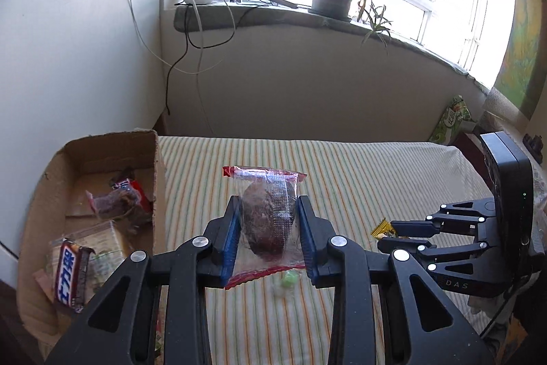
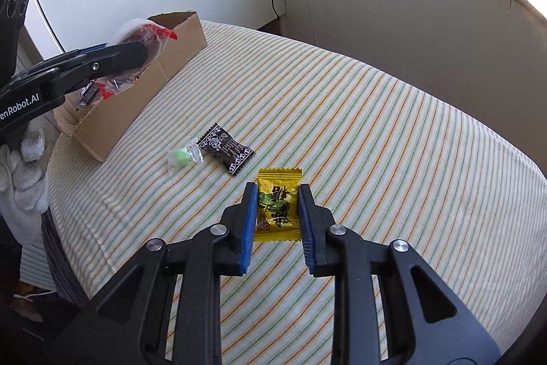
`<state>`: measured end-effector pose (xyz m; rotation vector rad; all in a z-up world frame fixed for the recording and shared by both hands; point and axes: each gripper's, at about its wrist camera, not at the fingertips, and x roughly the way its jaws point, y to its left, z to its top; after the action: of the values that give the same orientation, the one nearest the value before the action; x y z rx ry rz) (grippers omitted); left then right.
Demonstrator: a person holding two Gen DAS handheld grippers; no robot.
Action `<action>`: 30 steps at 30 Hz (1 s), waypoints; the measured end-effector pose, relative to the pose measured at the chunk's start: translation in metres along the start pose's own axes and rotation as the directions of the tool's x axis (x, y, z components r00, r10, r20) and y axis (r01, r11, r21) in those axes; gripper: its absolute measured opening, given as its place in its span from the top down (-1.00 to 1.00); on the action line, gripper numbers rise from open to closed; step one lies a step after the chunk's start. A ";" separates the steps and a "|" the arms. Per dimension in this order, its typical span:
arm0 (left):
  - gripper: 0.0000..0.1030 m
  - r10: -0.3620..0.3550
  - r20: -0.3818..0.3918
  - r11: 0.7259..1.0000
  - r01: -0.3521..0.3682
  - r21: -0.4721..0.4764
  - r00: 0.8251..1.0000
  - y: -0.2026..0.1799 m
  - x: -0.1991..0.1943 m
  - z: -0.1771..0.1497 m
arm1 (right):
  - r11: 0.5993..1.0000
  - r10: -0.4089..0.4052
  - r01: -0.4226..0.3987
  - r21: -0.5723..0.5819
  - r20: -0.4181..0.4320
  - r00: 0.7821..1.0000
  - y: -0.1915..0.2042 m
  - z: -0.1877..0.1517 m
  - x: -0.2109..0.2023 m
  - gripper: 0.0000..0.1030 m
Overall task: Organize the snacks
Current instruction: 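Drop the clear bag and yellow candy into the box, opening both tools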
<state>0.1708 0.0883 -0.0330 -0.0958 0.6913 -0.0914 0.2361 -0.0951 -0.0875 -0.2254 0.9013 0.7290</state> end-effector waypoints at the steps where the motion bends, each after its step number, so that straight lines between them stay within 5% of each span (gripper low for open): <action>1: 0.41 0.005 0.005 1.000 -0.005 -0.003 1.000 0.003 -0.005 -0.001 | 1.000 0.000 0.000 -0.004 0.004 1.000 0.003 0.002 -0.003 0.53; 16: 0.41 0.172 0.030 0.984 -0.171 -0.050 0.985 0.097 -0.034 0.015 | 0.991 0.081 -0.068 -0.116 0.103 0.991 0.091 0.052 -0.037 0.53; 30: 0.37 0.236 -0.010 0.964 -0.236 -0.121 0.972 0.158 -0.012 0.026 | 0.961 0.198 -0.180 -0.210 0.068 0.978 0.188 0.096 0.010 0.53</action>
<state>0.1860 0.2480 -0.0243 -0.1301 0.6993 0.1802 0.1764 0.0946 -0.0143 -0.2877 0.7701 1.0039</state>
